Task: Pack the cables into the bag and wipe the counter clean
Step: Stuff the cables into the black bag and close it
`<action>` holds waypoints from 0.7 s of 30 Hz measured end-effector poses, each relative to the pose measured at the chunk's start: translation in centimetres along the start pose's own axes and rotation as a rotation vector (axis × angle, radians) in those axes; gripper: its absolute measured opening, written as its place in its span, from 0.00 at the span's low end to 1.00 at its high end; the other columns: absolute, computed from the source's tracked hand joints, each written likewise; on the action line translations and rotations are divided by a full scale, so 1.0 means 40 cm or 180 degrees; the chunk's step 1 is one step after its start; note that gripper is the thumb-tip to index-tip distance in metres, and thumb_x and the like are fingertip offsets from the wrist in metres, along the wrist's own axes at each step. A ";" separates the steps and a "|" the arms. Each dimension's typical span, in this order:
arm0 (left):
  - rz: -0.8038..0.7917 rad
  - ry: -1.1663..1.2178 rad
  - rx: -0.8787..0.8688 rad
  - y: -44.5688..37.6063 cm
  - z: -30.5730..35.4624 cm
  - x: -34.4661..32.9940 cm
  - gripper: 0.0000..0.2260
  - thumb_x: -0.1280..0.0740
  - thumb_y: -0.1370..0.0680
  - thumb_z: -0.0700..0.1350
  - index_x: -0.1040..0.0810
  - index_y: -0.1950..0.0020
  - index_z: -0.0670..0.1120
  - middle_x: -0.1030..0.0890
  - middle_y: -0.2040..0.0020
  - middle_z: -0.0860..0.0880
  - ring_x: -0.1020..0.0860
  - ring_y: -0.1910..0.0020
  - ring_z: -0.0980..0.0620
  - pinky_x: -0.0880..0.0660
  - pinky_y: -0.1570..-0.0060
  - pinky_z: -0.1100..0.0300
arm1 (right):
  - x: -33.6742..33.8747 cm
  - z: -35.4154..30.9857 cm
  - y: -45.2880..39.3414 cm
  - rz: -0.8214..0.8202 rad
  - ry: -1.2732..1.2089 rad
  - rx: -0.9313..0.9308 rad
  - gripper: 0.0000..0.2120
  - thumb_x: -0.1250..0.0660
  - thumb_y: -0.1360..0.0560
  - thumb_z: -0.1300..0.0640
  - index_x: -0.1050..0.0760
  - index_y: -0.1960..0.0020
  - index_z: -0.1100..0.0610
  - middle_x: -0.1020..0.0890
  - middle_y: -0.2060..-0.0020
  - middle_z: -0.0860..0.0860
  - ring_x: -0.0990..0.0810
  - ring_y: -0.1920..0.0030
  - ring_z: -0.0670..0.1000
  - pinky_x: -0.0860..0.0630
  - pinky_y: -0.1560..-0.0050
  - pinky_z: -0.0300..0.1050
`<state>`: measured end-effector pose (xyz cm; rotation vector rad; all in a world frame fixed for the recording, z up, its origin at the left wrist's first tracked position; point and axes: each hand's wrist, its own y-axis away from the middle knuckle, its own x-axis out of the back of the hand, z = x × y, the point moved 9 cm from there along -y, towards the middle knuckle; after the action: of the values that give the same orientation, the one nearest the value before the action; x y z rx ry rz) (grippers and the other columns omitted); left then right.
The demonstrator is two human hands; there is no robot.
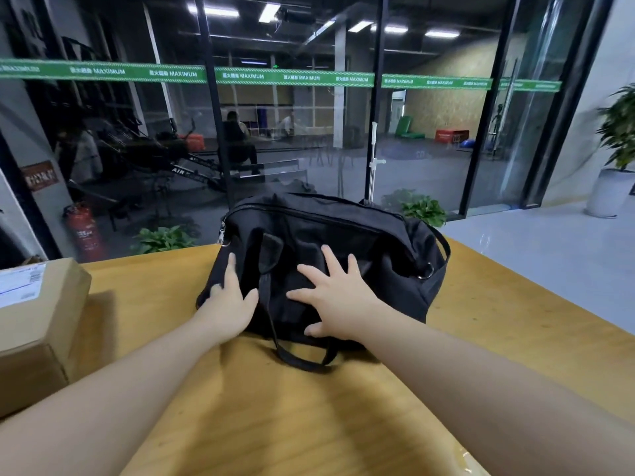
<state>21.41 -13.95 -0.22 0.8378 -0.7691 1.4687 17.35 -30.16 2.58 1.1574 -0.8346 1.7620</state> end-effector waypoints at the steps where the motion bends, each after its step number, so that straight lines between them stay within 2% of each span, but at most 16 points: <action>1: -0.0108 0.0109 -0.0113 0.006 0.018 -0.007 0.35 0.46 0.20 0.56 0.71 0.26 0.59 0.31 0.33 0.38 0.23 0.47 0.42 0.26 0.51 0.52 | -0.008 0.008 -0.007 -0.0089 -0.0031 -0.0086 0.32 0.38 0.26 0.38 0.45 0.26 0.40 0.50 0.23 0.50 0.63 0.25 0.66 0.54 0.31 0.74; 2: -0.0185 0.0167 -0.0222 0.013 0.036 -0.012 0.36 0.44 0.20 0.55 0.71 0.26 0.58 0.25 0.42 0.40 0.22 0.59 0.46 0.27 0.63 0.56 | -0.015 0.016 -0.013 -0.0152 -0.0043 -0.0155 0.31 0.38 0.26 0.39 0.44 0.26 0.40 0.49 0.23 0.51 0.62 0.25 0.67 0.54 0.31 0.74; 3: -0.0233 0.0196 -0.0314 0.022 0.055 -0.017 0.37 0.44 0.20 0.53 0.71 0.26 0.57 0.22 0.53 0.43 0.25 0.68 0.49 0.32 0.71 0.59 | -0.020 0.024 -0.018 -0.0179 -0.0041 -0.0208 0.30 0.39 0.26 0.40 0.43 0.26 0.41 0.47 0.24 0.51 0.62 0.25 0.67 0.53 0.32 0.73; 5: -0.0276 0.0190 -0.0448 0.039 0.090 -0.026 0.37 0.43 0.20 0.50 0.71 0.26 0.55 0.26 0.65 0.47 0.32 0.75 0.52 0.38 0.76 0.60 | -0.029 0.051 -0.021 -0.0195 -0.0020 -0.0354 0.28 0.39 0.25 0.41 0.42 0.26 0.41 0.46 0.24 0.51 0.61 0.25 0.67 0.52 0.31 0.73; 9: -0.0590 0.0279 -0.0575 0.053 0.166 -0.068 0.36 0.44 0.20 0.47 0.71 0.26 0.56 0.26 0.66 0.48 0.33 0.76 0.54 0.38 0.76 0.62 | -0.068 0.146 -0.010 -0.0329 -0.0106 -0.0760 0.26 0.41 0.22 0.46 0.42 0.26 0.40 0.51 0.23 0.48 0.57 0.25 0.67 0.51 0.30 0.71; 10: -0.0680 0.0287 -0.0613 0.052 0.188 -0.084 0.36 0.44 0.20 0.47 0.70 0.26 0.56 0.22 0.62 0.47 0.33 0.75 0.54 0.38 0.75 0.62 | -0.080 0.176 -0.007 -0.0374 -0.0143 -0.0854 0.25 0.42 0.22 0.47 0.43 0.26 0.40 0.52 0.23 0.47 0.56 0.25 0.67 0.50 0.30 0.71; 11: -0.0767 0.0308 -0.0649 0.051 0.212 -0.100 0.36 0.44 0.21 0.47 0.70 0.25 0.57 0.19 0.52 0.44 0.31 0.74 0.54 0.36 0.74 0.61 | -0.093 0.207 -0.004 -0.0422 -0.0195 -0.0950 0.25 0.42 0.21 0.49 0.43 0.26 0.40 0.52 0.23 0.46 0.55 0.25 0.67 0.49 0.30 0.71; 12: -0.0834 0.0339 -0.0689 0.052 0.236 -0.115 0.36 0.44 0.21 0.47 0.69 0.25 0.57 0.22 0.40 0.38 0.26 0.70 0.53 0.32 0.72 0.60 | -0.107 0.240 0.000 -0.0473 -0.0254 -0.1056 0.24 0.43 0.21 0.50 0.43 0.26 0.39 0.53 0.22 0.46 0.53 0.25 0.67 0.47 0.31 0.70; 13: -0.0888 0.0373 -0.0739 0.052 0.261 -0.130 0.35 0.44 0.21 0.46 0.68 0.25 0.58 0.30 0.32 0.34 0.21 0.62 0.49 0.26 0.65 0.56 | -0.121 0.272 0.004 -0.0522 -0.0314 -0.1174 0.24 0.43 0.20 0.52 0.43 0.26 0.39 0.53 0.22 0.45 0.52 0.26 0.67 0.45 0.31 0.70; 14: -0.0939 0.0399 -0.0820 0.052 0.286 -0.143 0.35 0.44 0.21 0.45 0.67 0.25 0.58 0.37 0.29 0.32 0.21 0.47 0.43 0.25 0.52 0.51 | -0.136 0.303 0.009 -0.0565 -0.0377 -0.1294 0.24 0.44 0.20 0.53 0.43 0.26 0.39 0.54 0.22 0.44 0.50 0.26 0.67 0.43 0.32 0.69; 15: -0.0979 0.0394 -0.0923 0.053 0.309 -0.155 0.34 0.44 0.21 0.44 0.65 0.24 0.57 0.41 0.27 0.33 0.29 0.34 0.40 0.29 0.40 0.50 | -0.151 0.332 0.014 -0.0594 -0.0446 -0.1404 0.24 0.45 0.20 0.54 0.43 0.26 0.38 0.55 0.23 0.44 0.49 0.27 0.67 0.40 0.33 0.68; 16: -0.1023 0.0362 -0.1045 0.055 0.331 -0.166 0.34 0.45 0.21 0.43 0.64 0.23 0.56 0.44 0.24 0.36 0.39 0.26 0.42 0.36 0.32 0.52 | -0.165 0.358 0.017 -0.0602 -0.0508 -0.1502 0.24 0.46 0.20 0.55 0.43 0.26 0.39 0.55 0.23 0.44 0.48 0.27 0.67 0.38 0.34 0.66; 18: -0.1093 0.0265 -0.1260 0.052 0.361 -0.186 0.33 0.45 0.21 0.40 0.61 0.23 0.54 0.52 0.21 0.46 0.54 0.23 0.51 0.48 0.27 0.57 | -0.186 0.402 0.014 -0.0571 -0.0552 -0.1644 0.24 0.47 0.19 0.57 0.43 0.26 0.39 0.56 0.23 0.44 0.47 0.28 0.66 0.35 0.35 0.64; 21: -0.1055 0.0117 -0.1266 0.019 0.362 -0.209 0.32 0.46 0.22 0.39 0.57 0.22 0.52 0.54 0.21 0.53 0.60 0.23 0.53 0.51 0.26 0.56 | -0.210 0.451 -0.007 -0.0542 -0.0559 -0.1794 0.27 0.47 0.19 0.61 0.44 0.26 0.38 0.56 0.23 0.43 0.48 0.27 0.65 0.39 0.32 0.65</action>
<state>21.72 -30.66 0.17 0.5970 -0.8165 0.9912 26.05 -48.01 1.06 0.9707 -1.2034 1.1848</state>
